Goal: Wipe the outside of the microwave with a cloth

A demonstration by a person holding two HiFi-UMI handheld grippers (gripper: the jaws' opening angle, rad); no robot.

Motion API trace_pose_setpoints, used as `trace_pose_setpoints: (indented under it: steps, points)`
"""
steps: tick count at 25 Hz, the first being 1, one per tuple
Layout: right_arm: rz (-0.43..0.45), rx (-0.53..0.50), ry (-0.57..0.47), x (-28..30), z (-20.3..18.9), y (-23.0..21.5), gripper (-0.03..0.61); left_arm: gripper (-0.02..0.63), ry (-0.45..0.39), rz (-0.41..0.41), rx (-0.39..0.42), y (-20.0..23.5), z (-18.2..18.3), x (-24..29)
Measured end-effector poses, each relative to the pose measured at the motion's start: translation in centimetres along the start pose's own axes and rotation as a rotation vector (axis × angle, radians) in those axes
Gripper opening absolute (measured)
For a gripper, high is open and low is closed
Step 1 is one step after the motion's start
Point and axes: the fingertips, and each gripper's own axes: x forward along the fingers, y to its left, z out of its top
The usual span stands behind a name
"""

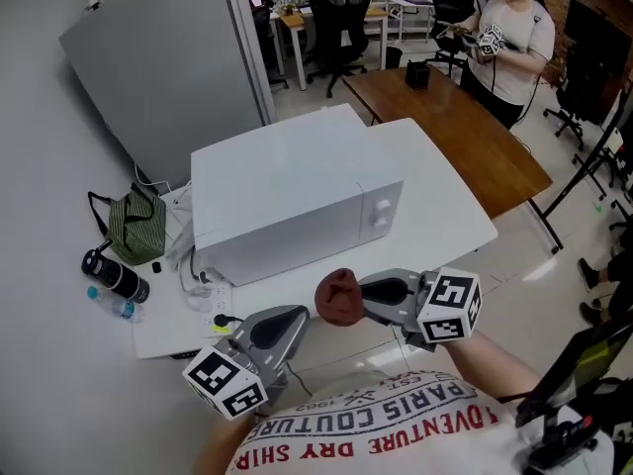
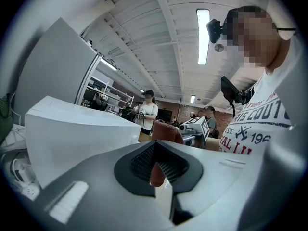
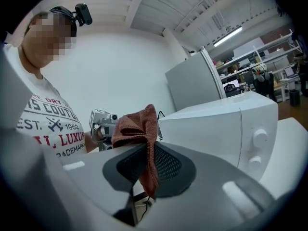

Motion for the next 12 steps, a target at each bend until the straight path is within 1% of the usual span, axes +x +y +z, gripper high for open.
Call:
trace_pose_setpoints:
  steps: [12]
  points:
    - [-0.013,0.002,-0.007,0.00,0.08,0.48,0.035,0.002,0.020,-0.021,0.003,-0.24,-0.37,-0.29]
